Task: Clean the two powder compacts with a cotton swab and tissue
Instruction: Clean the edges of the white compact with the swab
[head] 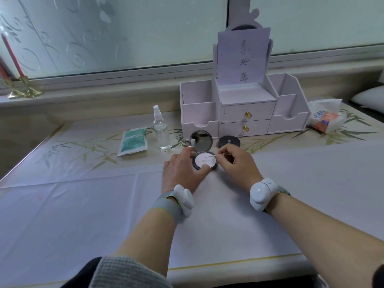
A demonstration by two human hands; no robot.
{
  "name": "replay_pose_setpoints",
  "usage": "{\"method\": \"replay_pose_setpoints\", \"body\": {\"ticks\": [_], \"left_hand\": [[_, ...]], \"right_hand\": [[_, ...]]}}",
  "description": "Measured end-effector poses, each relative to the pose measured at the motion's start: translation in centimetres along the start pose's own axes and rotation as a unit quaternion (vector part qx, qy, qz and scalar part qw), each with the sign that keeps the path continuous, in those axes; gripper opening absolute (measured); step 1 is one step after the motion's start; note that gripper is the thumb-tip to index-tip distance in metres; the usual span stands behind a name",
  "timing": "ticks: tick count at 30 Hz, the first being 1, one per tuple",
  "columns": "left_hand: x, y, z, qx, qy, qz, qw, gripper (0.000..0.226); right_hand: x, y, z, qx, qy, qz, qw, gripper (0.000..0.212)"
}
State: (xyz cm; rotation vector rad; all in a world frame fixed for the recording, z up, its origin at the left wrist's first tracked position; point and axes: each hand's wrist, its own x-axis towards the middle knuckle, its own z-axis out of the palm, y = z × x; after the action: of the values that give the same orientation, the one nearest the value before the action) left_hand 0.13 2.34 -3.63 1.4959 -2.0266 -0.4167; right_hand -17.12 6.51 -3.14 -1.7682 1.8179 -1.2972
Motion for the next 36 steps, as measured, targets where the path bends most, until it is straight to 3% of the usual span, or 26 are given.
{"method": "replay_pose_setpoints", "body": {"ticks": [3, 7, 12, 19, 24, 36], "left_hand": [[0.4, -0.6, -0.5, -0.076, 0.036, -0.064, 0.994, 0.034], [0.7, -0.9, -0.6, -0.07, 0.046, -0.065, 0.994, 0.02], [0.5, -1.1, -0.2, -0.078, 0.028, -0.049, 0.995, 0.024], [0.4, -1.5, -0.9, -0.078, -0.036, 0.017, 0.996, 0.052], [0.2, -1.4, -0.9, -0.069, -0.032, 0.007, 0.997, 0.037], [0.5, -1.8, -0.4, -0.057, -0.045, 0.011, 0.997, 0.044]], "right_hand": [[-1.2, 0.0, -0.3, -0.034, -0.031, 0.003, 0.999, 0.005], [-2.6, -0.3, -0.3, -0.139, -0.068, -0.032, 0.987, 0.005], [-3.8, -1.1, -0.3, -0.232, -0.069, -0.082, 0.967, 0.008], [-3.7, -0.8, -0.1, -0.254, -0.06, -0.105, 0.96, 0.009], [-3.7, -0.5, 0.0, -0.252, -0.064, -0.117, 0.958, 0.01], [-3.6, -0.4, 0.0, -0.251, -0.074, -0.126, 0.957, 0.015]]}}
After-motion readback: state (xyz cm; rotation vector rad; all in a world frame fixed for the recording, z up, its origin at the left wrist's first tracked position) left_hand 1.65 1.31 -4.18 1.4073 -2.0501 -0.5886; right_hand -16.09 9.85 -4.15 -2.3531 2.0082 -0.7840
